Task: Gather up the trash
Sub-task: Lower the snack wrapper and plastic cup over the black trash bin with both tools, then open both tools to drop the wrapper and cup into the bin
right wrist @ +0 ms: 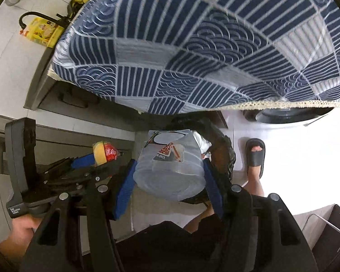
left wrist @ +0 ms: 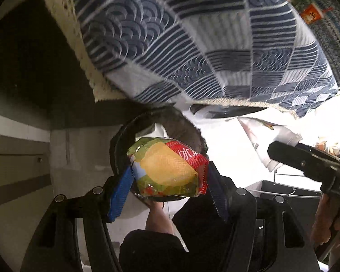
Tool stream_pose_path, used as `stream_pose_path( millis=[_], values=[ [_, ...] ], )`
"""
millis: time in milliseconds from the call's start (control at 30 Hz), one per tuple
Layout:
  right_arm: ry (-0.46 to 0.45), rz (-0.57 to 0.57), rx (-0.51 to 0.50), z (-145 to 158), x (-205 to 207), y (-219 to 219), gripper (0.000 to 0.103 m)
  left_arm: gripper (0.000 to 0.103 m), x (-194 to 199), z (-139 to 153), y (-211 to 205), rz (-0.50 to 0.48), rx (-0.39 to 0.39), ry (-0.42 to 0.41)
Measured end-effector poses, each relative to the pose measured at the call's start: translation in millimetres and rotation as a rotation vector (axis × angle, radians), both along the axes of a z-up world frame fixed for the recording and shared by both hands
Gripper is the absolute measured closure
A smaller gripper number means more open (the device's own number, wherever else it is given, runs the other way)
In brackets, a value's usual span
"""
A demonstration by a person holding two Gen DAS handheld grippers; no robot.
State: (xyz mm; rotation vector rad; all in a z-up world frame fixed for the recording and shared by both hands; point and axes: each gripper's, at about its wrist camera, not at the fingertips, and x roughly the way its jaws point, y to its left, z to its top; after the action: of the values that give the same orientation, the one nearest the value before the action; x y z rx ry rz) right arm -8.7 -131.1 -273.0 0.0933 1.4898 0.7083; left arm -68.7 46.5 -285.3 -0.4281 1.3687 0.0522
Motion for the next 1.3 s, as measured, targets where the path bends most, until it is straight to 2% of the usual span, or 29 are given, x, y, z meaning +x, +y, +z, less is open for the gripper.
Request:
stream_pose_path(
  millis=[300, 667, 800, 833, 867, 933, 1033, 1300],
  values=[
    [0.038, 0.040, -0.028, -25, -1, 12, 0.045, 0.041, -9, -34, 5, 0.026, -0.020, 0.076],
    [0.113, 0.043, -0.054, -58, -4, 9, 0.045, 0.039, -10, -61, 0, 0.019, -0.026, 0.140],
    [0.138, 0.054, -0.024, -58, 3, 8, 0.044, 0.037, -9, -58, -3, 0.023, -0.029, 0.132],
    [0.147, 0.063, -0.015, -57, 4, 9, 0.041, 0.028, -8, -56, -3, 0.024, -0.016, 0.126],
    [0.139, 0.054, -0.007, -56, 6, 9, 0.036, 0.024, -7, -55, -2, 0.033, -0.008, 0.123],
    [0.131, 0.036, 0.027, -49, 9, 7, 0.028, 0.022, -5, -50, 2, 0.051, 0.007, 0.108],
    [0.118, 0.031, 0.031, -43, 11, 8, 0.027, 0.018, -4, -44, 7, 0.057, 0.021, 0.100],
    [0.107, 0.005, 0.009, -33, 7, -3, 0.027, 0.017, -3, -26, 10, 0.046, 0.054, 0.074]
  ],
)
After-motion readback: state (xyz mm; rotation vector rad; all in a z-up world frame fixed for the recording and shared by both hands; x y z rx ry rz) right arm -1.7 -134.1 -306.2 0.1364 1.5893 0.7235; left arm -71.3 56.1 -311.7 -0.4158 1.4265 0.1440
